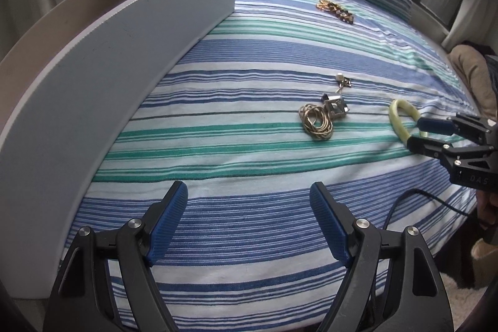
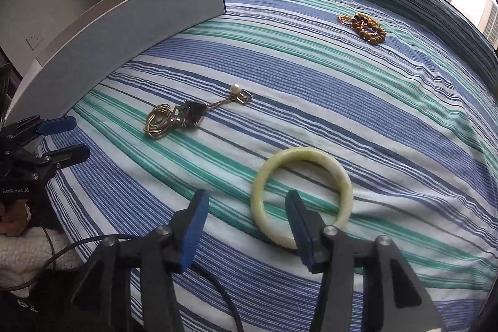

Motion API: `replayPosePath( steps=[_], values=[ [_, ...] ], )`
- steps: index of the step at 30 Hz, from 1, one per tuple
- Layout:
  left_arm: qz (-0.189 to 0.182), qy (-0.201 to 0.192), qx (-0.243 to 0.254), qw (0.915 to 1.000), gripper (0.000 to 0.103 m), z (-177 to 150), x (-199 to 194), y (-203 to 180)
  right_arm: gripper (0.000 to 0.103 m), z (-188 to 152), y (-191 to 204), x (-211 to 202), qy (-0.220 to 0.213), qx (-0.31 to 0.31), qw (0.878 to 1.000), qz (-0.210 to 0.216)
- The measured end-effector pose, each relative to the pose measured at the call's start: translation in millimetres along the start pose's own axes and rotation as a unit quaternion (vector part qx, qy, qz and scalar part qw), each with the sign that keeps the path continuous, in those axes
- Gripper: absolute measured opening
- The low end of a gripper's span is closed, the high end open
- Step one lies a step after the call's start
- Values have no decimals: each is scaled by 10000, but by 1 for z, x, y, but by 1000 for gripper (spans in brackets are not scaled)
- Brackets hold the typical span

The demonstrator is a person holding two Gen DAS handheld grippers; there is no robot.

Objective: Organize jewelry

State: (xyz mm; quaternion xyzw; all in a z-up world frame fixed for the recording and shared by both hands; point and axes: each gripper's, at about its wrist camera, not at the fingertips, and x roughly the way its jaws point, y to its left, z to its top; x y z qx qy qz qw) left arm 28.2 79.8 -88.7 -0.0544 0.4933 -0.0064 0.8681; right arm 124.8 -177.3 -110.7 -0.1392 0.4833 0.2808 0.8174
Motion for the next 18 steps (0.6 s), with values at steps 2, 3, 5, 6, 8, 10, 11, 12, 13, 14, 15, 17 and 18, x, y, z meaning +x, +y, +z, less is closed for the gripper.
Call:
replayPosePath(
  steps=[2,3,5,6,8,10,11,12,13,14,15,17,18],
  values=[
    [16,-2,-14,10000,83,1,0,-1,52,-5,5,-15,-223,17,9995,-206],
    [25,-3,-23,10000,85,1,1,-2,53,-6,6,-24,-345,47,9989,-307],
    [36,7,-32,10000,85,1,1,-4,55,-14,11,-43,-536,97,9979,-362],
    [35,25,-20,10000,85,1,2,-5,57,-17,14,-52,-611,120,9974,-364],
    [48,43,22,10000,85,1,4,-7,58,-25,21,-68,-734,149,9966,-330],
    [58,45,66,10000,85,2,4,-9,58,-31,25,-81,-816,148,9962,-267],
    [59,36,78,9999,85,3,4,-9,58,-34,26,-87,-860,163,9959,-235],
    [57,27,86,9999,85,3,4,-9,58,-36,26,-92,-894,189,9956,-200],
    [55,23,94,9999,85,3,4,-10,58,-39,26,-96,-916,227,9954,-166],
    [54,22,101,9999,85,3,4,-10,59,-41,25,-98,-945,273,9950,-139],
    [54,28,107,9999,85,3,5,-11,59,-44,26,-100,-991,324,9945,-124],
    [62,49,124,9999,85,2,6,-11,59,-48,23,-98,-979,443,9941,-109],
    [69,53,136,9999,85,1,6,-12,59,-50,21,-96,-941,513,9942,-99]
  ],
)
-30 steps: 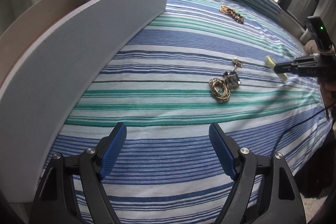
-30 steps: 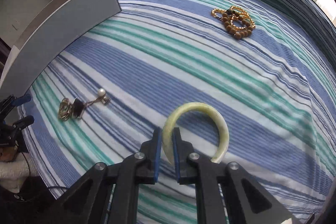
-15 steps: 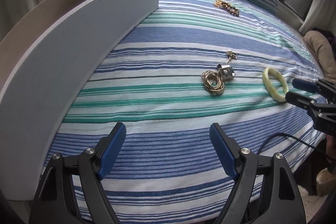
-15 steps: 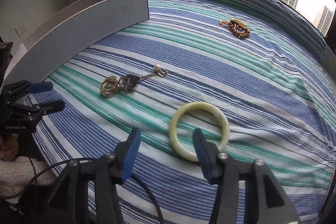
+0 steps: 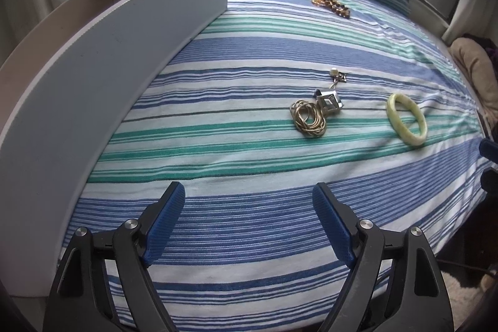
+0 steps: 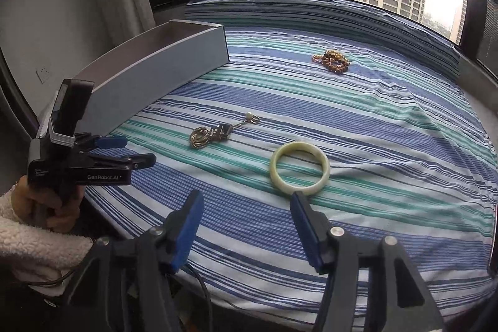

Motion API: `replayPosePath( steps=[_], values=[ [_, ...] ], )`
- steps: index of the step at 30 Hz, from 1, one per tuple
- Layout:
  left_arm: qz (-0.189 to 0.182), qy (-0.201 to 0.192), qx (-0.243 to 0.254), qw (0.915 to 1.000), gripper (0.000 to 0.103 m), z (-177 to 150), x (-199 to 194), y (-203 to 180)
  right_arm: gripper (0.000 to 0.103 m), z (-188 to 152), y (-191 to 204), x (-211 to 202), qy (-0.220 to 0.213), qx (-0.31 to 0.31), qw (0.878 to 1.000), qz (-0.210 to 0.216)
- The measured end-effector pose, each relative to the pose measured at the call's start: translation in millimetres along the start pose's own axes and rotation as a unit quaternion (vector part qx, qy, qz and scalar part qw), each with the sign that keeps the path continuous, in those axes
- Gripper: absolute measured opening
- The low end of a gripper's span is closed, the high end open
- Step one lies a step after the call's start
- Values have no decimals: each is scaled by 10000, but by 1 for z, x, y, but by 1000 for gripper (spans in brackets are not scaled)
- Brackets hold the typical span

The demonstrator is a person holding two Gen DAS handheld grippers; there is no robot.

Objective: Organize jewelry

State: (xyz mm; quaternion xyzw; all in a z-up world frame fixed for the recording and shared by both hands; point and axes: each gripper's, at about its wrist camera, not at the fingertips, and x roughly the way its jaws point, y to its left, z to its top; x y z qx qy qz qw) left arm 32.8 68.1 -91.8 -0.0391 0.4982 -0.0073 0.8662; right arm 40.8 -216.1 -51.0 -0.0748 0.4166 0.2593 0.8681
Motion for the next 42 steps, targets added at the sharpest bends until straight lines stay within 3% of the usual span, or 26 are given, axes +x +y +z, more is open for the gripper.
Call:
replayPosePath(
  steps=[18,42],
  values=[
    [121,27,12,9999,86,-4,1,1,59,-13,8,5,31,187,9991,388],
    [172,128,55,9998,87,-6,8,1,59,-15,15,7,45,170,9987,471]
  ],
)
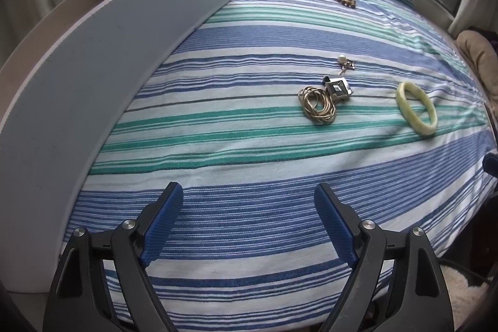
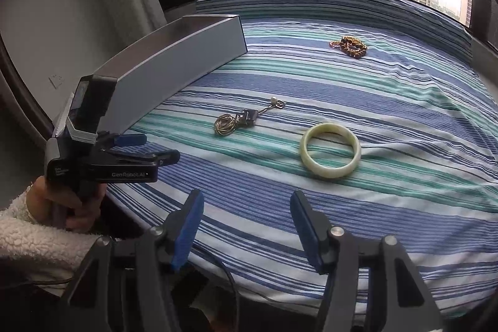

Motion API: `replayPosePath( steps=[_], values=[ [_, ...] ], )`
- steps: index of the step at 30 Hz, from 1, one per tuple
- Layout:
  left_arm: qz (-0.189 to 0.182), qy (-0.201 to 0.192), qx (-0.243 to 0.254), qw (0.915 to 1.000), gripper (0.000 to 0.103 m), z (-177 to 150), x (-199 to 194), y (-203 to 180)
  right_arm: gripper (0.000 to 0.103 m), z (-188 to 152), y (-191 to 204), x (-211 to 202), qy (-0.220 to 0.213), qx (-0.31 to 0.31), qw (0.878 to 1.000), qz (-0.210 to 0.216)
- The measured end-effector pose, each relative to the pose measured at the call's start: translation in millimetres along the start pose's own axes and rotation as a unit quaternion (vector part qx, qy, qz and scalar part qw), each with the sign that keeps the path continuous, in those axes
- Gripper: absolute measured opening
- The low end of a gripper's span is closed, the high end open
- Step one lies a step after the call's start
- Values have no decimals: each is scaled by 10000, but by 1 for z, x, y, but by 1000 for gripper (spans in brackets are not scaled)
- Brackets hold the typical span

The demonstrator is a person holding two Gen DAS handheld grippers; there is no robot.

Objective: Organize jewelry

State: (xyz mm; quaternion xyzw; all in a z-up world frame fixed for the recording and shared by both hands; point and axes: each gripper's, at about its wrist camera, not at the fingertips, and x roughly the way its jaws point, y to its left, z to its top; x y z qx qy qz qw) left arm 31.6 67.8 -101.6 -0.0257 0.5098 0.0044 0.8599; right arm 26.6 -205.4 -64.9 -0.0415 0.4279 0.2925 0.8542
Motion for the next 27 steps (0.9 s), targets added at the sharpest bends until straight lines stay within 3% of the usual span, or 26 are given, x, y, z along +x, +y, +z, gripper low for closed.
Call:
replayPosePath(
  steps=[11,14,18,21,24,26,27],
  values=[
    [-25,63,53,10000,87,1,5,-2,59,0,-1,1,32,66,10000,32],
    [-182,80,124,9997,87,6,7,-4,59,0,-3,-3,23,38,10000,15],
    [-547,-76,473,9974,87,23,8,-12,59,-4,-25,-22,-138,99,9992,-357],
    [-869,-130,782,9931,87,40,17,-25,59,-12,-51,-29,-124,476,9970,-599],
    [-849,-153,1177,9893,87,55,35,-43,59,-17,-70,-32,-127,913,9937,-635],
    [-651,-154,1301,9892,81,61,46,-51,59,-17,-74,-33,-190,1075,9925,-559],
    [-628,-200,1318,9891,73,62,48,-53,59,-17,-74,-35,-224,1098,9923,-521]
  ],
)
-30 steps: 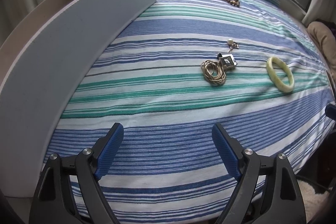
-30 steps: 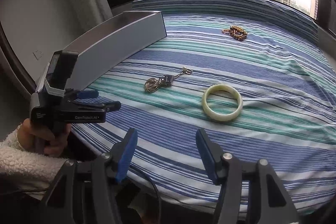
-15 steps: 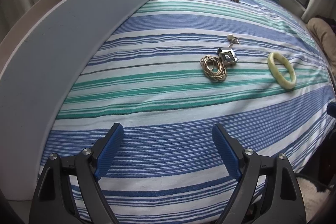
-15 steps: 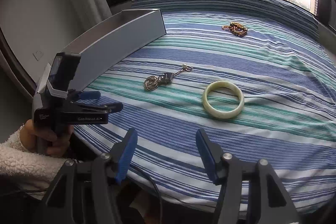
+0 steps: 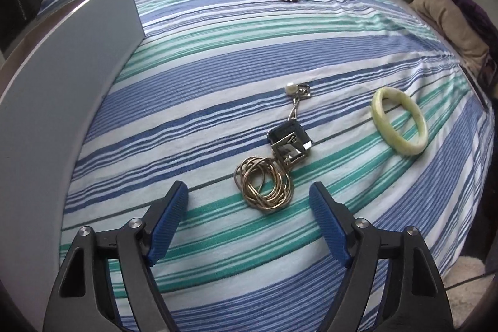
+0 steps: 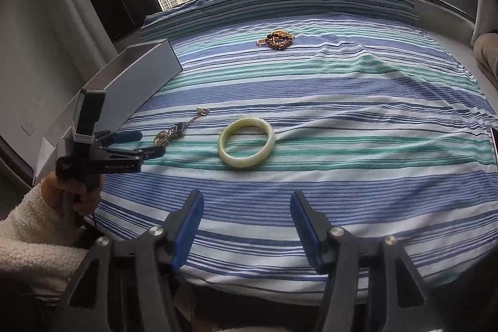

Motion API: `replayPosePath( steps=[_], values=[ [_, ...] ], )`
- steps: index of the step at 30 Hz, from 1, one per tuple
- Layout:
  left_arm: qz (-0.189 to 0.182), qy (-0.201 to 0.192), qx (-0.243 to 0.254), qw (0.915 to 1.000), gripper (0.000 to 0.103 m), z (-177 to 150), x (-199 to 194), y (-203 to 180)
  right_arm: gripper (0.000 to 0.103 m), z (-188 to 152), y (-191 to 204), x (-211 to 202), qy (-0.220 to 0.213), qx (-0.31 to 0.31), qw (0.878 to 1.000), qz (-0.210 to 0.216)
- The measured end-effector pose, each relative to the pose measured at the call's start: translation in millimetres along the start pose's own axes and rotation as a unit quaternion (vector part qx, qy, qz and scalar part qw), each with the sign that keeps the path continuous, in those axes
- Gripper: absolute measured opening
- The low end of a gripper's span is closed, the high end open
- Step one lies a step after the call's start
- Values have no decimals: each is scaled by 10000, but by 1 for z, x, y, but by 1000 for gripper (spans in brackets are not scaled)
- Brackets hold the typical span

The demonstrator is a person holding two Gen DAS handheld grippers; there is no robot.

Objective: Organize jewelry

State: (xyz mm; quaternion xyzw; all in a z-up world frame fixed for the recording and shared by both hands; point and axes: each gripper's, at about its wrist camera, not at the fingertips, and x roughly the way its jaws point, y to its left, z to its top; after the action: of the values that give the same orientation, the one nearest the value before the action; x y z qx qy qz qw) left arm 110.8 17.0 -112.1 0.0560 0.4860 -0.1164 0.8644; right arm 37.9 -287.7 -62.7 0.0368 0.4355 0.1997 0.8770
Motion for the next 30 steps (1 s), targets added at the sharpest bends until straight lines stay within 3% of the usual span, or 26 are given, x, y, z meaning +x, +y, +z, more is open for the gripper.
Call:
replayPosePath(
  steps=[1,3,7,11,17,19,20,22,23,25,30],
  values=[
    [-22,-107,35,9999,51,0,-1,-1,59,1,1,-1,-23,-16,10000,14],
    [-197,-177,134,9996,24,-2,-6,-3,59,2,4,-2,-46,-107,9999,-6],
    [-482,-101,-307,9983,22,-8,-15,5,59,9,3,3,-23,-220,9997,-68],
    [-850,-340,-817,9924,22,-7,-43,18,59,32,3,21,81,-414,9988,-263],
    [-994,-683,-1106,9865,22,-2,-85,29,58,55,52,91,707,-1658,9835,143],
    [-998,-757,-1204,9848,22,-3,-98,36,58,57,62,119,947,-1936,9765,-15],
    [-1013,-803,-1262,9835,22,-5,-105,40,53,57,65,133,1095,-2036,9729,-85],
    [-1018,-876,-1407,9809,22,-8,-120,50,21,55,66,153,1385,-2141,9667,-213],
    [-1014,-921,-1483,9794,22,-11,-128,57,12,55,65,155,1361,-2156,9666,-257],
    [-963,-1010,-1634,9766,22,-13,-145,69,11,58,64,153,1458,-2069,9674,-108],
    [-811,-1358,-2003,9669,22,-16,-198,108,11,85,65,117,1140,-1519,9802,558]
  ],
)
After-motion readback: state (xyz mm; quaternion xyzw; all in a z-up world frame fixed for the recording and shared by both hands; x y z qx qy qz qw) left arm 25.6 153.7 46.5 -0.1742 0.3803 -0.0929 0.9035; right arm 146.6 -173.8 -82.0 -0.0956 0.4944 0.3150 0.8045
